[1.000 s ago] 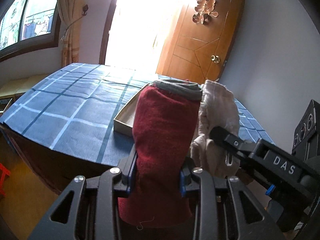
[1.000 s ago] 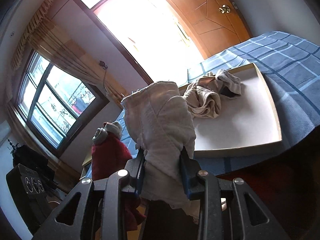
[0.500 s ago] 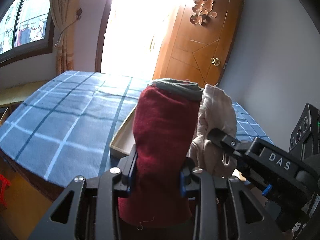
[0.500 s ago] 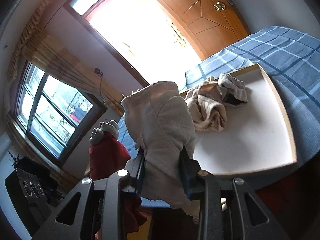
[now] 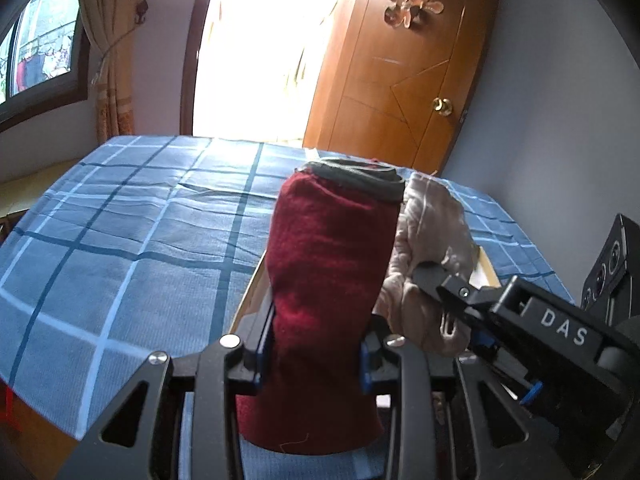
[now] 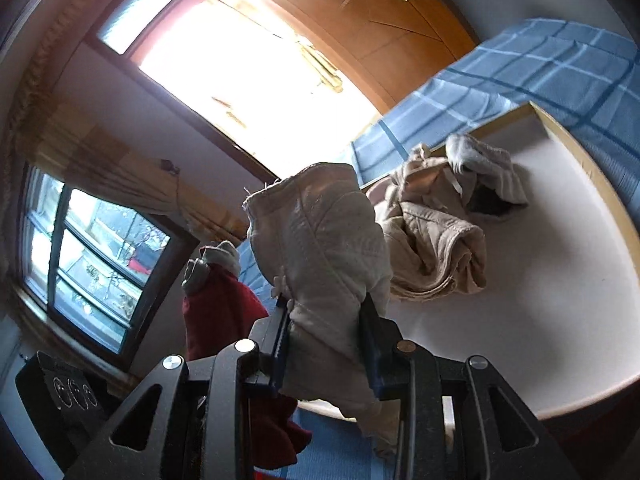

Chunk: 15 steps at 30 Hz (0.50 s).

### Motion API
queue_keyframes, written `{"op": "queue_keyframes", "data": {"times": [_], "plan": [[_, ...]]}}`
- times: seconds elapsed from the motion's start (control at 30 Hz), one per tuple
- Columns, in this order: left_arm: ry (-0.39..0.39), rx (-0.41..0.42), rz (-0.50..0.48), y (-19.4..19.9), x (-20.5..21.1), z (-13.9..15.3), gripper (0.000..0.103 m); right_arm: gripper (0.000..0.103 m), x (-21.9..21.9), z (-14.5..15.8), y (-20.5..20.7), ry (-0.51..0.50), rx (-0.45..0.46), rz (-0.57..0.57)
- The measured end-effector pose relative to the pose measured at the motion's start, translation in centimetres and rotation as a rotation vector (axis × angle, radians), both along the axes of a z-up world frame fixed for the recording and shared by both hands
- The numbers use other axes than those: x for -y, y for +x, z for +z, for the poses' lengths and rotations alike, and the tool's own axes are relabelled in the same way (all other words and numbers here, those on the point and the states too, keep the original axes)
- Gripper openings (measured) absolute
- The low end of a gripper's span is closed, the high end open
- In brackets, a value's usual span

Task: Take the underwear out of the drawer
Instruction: 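Carry the red cloth and white underwear over the cardboard tray with both grippers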

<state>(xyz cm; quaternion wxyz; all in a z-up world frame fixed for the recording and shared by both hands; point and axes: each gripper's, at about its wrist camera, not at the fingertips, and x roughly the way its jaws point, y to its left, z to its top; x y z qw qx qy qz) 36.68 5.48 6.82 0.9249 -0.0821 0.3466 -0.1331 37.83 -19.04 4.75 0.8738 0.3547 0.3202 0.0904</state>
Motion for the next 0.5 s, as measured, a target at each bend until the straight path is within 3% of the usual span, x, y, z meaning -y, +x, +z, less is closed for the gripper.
{"op": "queue_keyframes", "data": {"times": [0.5], "plan": [[0.027,-0.071,-0.048,3.4,0.0,-3.0,0.032,0.036,-1.6,-5.3,4.7,0.120,-0.128,-0.070]]}}
